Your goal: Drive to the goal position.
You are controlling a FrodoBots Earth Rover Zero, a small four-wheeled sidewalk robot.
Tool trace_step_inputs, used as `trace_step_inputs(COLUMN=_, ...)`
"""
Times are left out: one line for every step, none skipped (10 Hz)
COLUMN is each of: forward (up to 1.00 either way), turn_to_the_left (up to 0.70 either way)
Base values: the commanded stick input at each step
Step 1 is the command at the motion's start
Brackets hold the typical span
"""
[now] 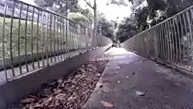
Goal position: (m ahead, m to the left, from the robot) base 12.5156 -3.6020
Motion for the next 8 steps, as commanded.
trace_step_inputs(forward=1.0, turn_to_the_left=-0.4)
trace_step_inputs(forward=1.0, turn_to_the_left=0.0)
trace_step_inputs(forward=1.0, turn_to_the_left=0.0)
trace_step_inputs(forward=1.0, turn_to_the_left=0.0)
trace_step_inputs(forward=1.0, turn_to_the_left=0.0)
trace_step_inputs(forward=1.0, turn_to_the_left=0.0)
trace_step_inputs(forward=1.0, turn_to_the_left=0.0)
trace_step_inputs(forward=1.0, turn_to_the_left=0.0)
